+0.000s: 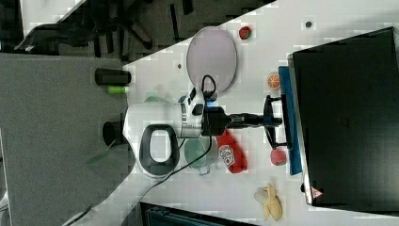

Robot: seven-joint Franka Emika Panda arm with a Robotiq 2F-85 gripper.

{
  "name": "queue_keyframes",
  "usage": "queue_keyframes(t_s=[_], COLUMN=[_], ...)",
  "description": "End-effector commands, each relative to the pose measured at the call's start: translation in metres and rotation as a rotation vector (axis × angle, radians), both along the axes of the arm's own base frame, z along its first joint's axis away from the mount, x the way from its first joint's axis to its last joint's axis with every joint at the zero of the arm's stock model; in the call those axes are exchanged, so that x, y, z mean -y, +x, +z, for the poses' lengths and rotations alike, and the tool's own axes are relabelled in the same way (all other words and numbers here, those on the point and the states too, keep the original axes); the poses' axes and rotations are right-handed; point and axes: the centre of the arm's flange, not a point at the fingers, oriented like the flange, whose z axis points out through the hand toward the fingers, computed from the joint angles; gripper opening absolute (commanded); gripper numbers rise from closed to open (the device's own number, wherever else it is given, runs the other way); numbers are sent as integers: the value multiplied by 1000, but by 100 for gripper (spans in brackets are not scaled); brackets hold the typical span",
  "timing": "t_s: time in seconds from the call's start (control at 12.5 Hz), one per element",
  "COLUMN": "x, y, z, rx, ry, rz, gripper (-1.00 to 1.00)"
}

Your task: Flap open oven.

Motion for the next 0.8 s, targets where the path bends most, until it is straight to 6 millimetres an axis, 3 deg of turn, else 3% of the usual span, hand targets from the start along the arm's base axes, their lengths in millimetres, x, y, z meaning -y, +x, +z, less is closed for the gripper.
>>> queue_keyframes(t_s=[0.08, 0.64, 0.8], x=[-54, -113, -122], y=[4, -5, -5], z=[-38, -124, -146], rx=[3, -56, -29], ry=[-64, -163, -186], rz=[-35, 17, -33], gripper=[-65, -65, -65])
